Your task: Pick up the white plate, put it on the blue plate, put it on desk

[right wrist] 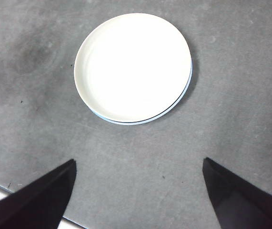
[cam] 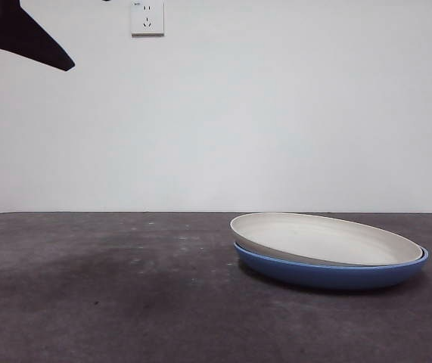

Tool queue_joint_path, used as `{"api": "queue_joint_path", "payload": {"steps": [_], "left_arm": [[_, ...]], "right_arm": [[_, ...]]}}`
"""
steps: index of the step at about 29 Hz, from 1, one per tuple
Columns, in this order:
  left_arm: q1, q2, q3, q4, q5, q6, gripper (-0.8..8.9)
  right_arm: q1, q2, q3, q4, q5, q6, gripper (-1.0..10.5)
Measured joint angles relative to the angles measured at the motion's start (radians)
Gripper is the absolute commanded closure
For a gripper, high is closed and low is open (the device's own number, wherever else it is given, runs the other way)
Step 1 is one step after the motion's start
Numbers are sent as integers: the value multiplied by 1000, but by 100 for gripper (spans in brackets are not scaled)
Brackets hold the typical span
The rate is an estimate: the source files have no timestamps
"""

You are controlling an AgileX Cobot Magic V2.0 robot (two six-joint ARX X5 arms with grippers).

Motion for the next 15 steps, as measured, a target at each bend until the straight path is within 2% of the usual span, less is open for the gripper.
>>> {"api": "queue_joint_path", "payload": {"steps": [8,15], "left_arm": [[0,0,0,11,0,0,439],[0,0,0,11,0,0,439]], "right_arm": [[0,14,0,13,3,45,522],[0,157,0,159,3,109,522]]}}
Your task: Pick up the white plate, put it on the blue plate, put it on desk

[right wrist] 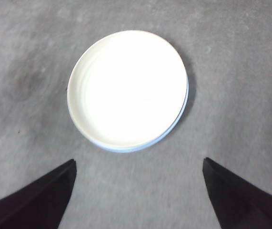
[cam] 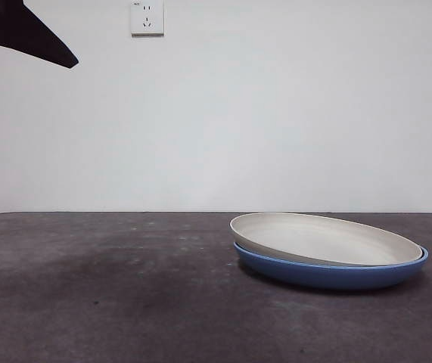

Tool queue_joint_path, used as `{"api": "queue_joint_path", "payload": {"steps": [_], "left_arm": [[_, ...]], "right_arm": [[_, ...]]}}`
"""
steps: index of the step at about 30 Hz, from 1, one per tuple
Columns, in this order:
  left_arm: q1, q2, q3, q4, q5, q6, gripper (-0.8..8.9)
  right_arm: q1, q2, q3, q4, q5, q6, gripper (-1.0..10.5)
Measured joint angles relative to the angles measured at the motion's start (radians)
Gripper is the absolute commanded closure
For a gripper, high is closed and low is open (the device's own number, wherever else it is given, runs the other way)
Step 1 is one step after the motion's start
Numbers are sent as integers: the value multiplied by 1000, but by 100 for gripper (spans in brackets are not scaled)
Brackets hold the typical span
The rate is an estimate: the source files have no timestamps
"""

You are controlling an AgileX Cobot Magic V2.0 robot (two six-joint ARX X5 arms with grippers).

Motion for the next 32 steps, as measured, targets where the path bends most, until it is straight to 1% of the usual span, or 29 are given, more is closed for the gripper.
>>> {"api": "queue_joint_path", "payload": {"steps": [4,11,18,26,29,32], "left_arm": [[0,0,0,0,0,0,439],[0,0,0,0,0,0,439],[0,0,0,0,0,0,439],[0,0,0,0,0,0,439],[0,0,0,0,0,0,439],[0,0,0,0,0,0,439]], "right_arm": [[0,143,0,73,0,17,522],[0,389,0,214,0,18,523],[0,569,0,317,0,19,523],[0,717,0,401,0,20,526],[0,761,0,419,0,20,612],[0,791,-1,436,0,20,630]]}}
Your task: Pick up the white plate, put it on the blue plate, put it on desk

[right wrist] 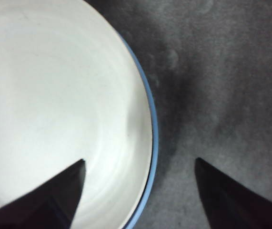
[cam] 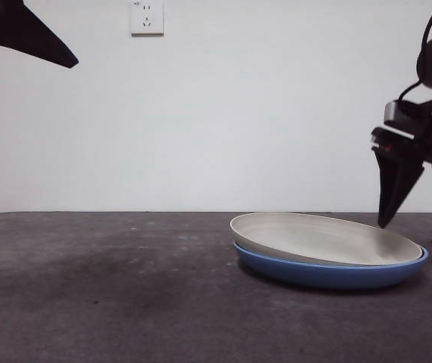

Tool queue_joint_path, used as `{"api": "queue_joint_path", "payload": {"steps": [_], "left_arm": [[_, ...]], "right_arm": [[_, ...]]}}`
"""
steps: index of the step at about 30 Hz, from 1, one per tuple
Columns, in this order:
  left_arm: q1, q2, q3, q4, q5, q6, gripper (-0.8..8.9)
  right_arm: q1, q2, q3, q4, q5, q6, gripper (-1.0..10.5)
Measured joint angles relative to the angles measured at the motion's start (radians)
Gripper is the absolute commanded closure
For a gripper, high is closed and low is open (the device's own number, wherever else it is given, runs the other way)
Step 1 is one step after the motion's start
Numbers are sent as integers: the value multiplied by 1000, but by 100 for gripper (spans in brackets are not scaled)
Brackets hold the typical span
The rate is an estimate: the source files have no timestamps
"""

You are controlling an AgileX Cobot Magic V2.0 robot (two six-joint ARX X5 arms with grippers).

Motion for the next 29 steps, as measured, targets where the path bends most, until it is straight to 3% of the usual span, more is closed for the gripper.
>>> {"api": "queue_joint_path", "payload": {"steps": [5,17,29], "left_arm": [[0,0,0,0,0,0,439],[0,0,0,0,0,0,439],[0,0,0,-6,0,0,439]], "right_arm": [[6,34,0,24,0,0,633],[11,53,-1,49,2,0,832],[11,53,-1,48,46,0,933]]}}
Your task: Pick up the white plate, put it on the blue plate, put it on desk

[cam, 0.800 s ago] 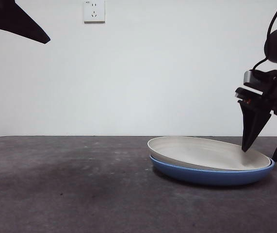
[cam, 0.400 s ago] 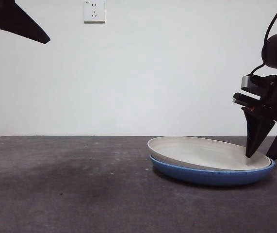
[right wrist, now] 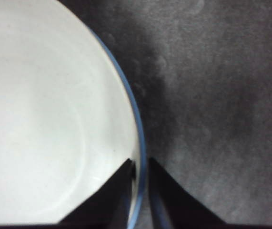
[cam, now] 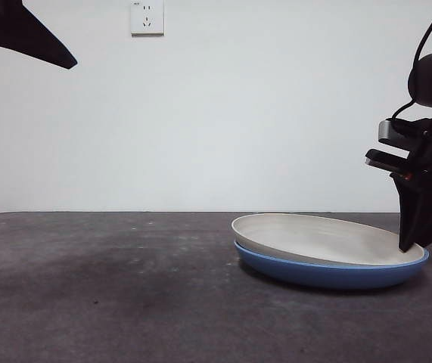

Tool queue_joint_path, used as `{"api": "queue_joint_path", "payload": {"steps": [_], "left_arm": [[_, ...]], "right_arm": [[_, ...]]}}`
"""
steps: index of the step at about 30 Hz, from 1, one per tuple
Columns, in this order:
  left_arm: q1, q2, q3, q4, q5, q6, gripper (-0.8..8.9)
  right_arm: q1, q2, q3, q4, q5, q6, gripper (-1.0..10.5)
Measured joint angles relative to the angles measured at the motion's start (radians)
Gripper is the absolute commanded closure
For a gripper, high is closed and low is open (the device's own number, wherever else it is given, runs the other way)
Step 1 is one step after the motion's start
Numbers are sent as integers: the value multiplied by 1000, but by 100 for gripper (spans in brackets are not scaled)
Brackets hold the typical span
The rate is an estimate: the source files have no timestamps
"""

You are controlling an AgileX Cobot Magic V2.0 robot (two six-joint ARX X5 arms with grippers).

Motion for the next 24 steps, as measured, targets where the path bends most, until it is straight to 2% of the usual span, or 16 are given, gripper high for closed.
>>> {"api": "queue_joint_path", "payload": {"steps": [15,24], "left_arm": [[0,0,0,0,0,0,439],[0,0,0,0,0,0,440]], "right_arm": [[0,-9,0,0,-8,15,933],[7,-167,-1,1,-72,48,933]]}}
